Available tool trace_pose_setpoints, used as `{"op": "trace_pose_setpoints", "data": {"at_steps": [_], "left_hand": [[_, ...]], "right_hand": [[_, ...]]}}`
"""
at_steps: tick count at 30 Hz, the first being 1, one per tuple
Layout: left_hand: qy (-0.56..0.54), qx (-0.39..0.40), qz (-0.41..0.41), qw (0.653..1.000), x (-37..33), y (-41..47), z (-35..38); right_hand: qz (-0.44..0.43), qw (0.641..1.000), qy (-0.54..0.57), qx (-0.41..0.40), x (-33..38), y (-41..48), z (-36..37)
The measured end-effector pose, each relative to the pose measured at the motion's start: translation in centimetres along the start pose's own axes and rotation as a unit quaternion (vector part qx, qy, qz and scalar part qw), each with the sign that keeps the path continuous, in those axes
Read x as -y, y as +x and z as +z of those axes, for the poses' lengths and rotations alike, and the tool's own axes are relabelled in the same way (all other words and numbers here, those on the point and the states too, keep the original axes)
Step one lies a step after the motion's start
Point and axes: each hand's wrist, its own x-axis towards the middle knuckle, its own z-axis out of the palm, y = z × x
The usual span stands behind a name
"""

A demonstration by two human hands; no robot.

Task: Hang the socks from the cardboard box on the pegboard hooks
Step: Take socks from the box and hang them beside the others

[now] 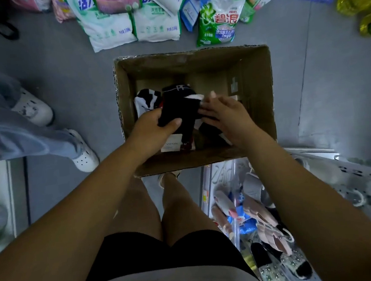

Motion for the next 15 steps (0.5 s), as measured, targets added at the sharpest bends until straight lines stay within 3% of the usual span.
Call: {"op": "trace_pose_setpoints", "data": {"at_steps": [1,3,6,9,15], "left_hand": [[-0.011,-0.016,0.0,1.0,0.3,0.4,0.0],[-0.031,-0.033,-0.011,0.999,0.9,0.9,-0.1],[-0.068,-0.032,-0.035,0.997,1.7,1.5,-0.2],[-0.093,-0.026,-0.055,0.994,2.5,1.6,-0.2],[-0.117,-0.032,-0.066,0.99,2.6,2.0,-0.1]], "right_hand": [[-0.011,0.994,-0.094,-0.046,-0.4,1.0,-0.7],[-0.036,0.95,-0.284,-0.122,-1.4,3.1,-2.5],[-0.012,0.88,-0.435,-0.191,-3.1,5.4,-4.4],[0.008,0.862,-0.454,-0.226,-4.2,6.7,-4.6],[0.004,0.861,-0.389,-0.328,-5.0,8.1,-3.0]]}}
